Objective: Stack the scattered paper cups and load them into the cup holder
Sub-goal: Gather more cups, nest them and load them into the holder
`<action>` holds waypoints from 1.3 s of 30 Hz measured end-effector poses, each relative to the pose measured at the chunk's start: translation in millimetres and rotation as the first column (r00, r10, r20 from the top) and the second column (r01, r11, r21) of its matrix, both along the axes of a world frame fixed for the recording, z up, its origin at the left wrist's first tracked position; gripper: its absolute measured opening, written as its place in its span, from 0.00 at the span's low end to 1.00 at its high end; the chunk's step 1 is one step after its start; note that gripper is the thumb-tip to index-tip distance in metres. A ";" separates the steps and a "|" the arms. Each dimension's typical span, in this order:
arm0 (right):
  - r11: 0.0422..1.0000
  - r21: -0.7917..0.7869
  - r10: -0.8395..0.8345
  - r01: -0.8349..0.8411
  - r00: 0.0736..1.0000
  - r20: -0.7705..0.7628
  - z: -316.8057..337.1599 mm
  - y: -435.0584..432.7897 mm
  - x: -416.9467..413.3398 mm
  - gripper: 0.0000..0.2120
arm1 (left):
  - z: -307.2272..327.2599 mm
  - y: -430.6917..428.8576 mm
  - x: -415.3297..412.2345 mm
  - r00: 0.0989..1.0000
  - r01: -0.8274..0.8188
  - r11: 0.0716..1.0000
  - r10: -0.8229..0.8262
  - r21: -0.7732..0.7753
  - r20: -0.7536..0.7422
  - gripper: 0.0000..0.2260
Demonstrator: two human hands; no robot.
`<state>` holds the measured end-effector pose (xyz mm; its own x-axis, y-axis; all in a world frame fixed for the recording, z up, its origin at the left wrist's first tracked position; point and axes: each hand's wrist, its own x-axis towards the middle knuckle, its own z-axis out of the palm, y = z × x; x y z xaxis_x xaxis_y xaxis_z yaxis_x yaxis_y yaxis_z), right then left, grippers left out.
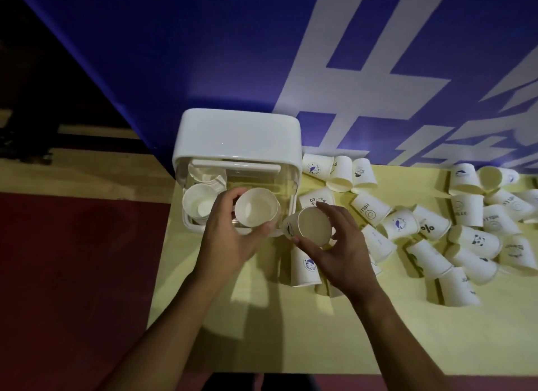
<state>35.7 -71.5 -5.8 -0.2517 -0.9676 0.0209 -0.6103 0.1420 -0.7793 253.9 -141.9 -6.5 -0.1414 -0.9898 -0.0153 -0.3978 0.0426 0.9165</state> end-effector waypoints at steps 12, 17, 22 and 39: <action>0.998 0.012 -0.056 0.057 0.997 -0.050 9.8 -7.0 -18.0 0.37 | -55.3 -25.9 -23.0 0.962 0.048 0.991 -0.079 0.122 0.263 0.35; 0.999 -0.046 -0.021 0.020 0.999 -0.039 11.0 -21.4 -9.1 0.36 | -64.9 -29.0 -25.0 0.966 0.012 0.979 -0.063 0.203 0.249 0.39; 0.992 -0.070 0.106 -0.109 0.993 -0.056 3.5 -48.4 24.6 0.35 | -58.4 -21.0 -13.4 0.964 0.084 0.956 -0.150 0.280 0.221 0.44; 0.985 0.137 0.127 -0.105 0.978 -0.164 -61.9 -64.3 46.5 0.35 | -49.7 -28.1 -6.6 0.999 0.019 0.960 -0.028 0.280 0.027 0.16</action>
<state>82.2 -135.8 -67.8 -0.1412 -0.9875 -0.0704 -0.7516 0.1533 -0.6415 247.3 -170.0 -56.2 -0.1594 -0.9419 -0.2958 -0.4276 -0.2042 0.8806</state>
